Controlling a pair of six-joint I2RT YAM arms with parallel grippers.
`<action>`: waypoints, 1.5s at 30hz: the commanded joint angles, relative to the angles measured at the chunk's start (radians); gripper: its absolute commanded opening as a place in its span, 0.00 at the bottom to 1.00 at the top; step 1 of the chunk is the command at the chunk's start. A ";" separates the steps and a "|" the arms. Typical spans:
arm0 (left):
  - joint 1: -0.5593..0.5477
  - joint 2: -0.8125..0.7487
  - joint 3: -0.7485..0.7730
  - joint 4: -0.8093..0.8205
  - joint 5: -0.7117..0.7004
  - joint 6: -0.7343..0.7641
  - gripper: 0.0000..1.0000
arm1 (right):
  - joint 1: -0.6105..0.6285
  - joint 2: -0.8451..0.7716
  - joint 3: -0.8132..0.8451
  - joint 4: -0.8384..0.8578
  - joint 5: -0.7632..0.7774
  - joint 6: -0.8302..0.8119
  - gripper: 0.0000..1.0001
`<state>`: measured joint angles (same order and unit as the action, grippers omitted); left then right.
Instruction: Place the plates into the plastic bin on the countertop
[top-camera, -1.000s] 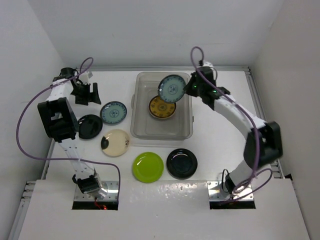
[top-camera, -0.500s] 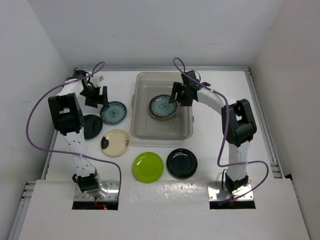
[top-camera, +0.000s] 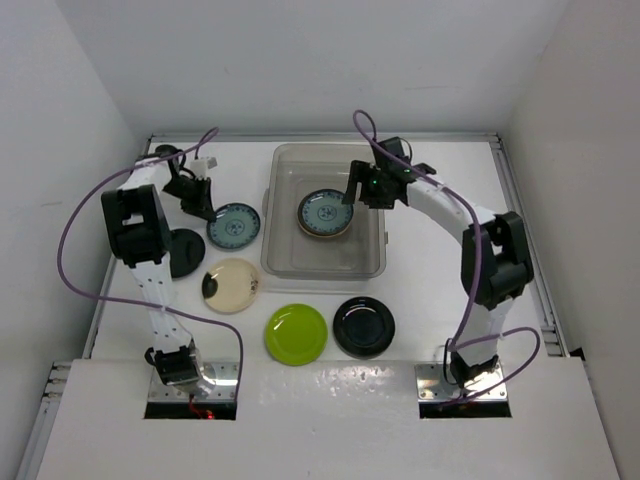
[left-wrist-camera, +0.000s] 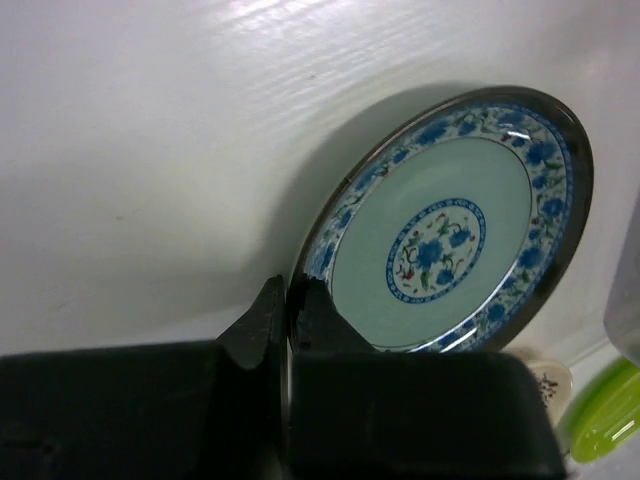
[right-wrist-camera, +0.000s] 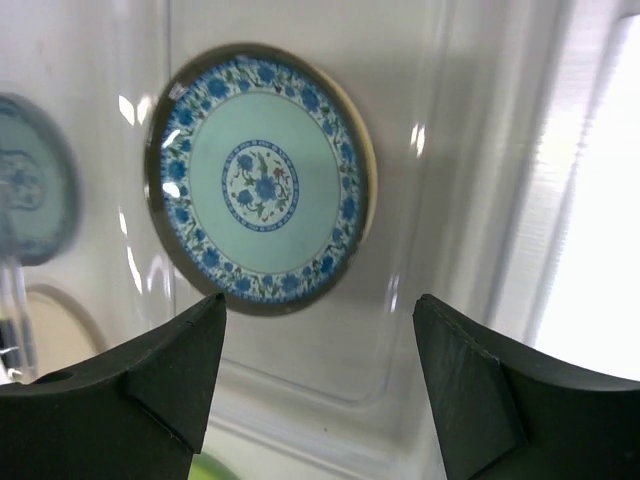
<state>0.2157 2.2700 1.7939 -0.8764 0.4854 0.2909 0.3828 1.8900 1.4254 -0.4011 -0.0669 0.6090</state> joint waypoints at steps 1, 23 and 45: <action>-0.018 0.079 0.005 -0.096 0.011 0.044 0.00 | -0.025 -0.103 -0.019 0.044 0.021 0.006 0.75; -0.294 -0.387 0.297 0.050 0.073 -0.251 0.00 | -0.252 -0.580 -0.480 0.041 0.077 0.063 0.76; -0.545 -0.069 0.208 0.094 -0.028 -0.219 0.37 | -0.105 -0.879 -1.109 0.053 -0.326 0.130 0.72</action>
<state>-0.3107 2.2627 2.0304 -0.7944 0.5148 0.0486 0.2409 1.0161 0.3477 -0.3889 -0.3386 0.7052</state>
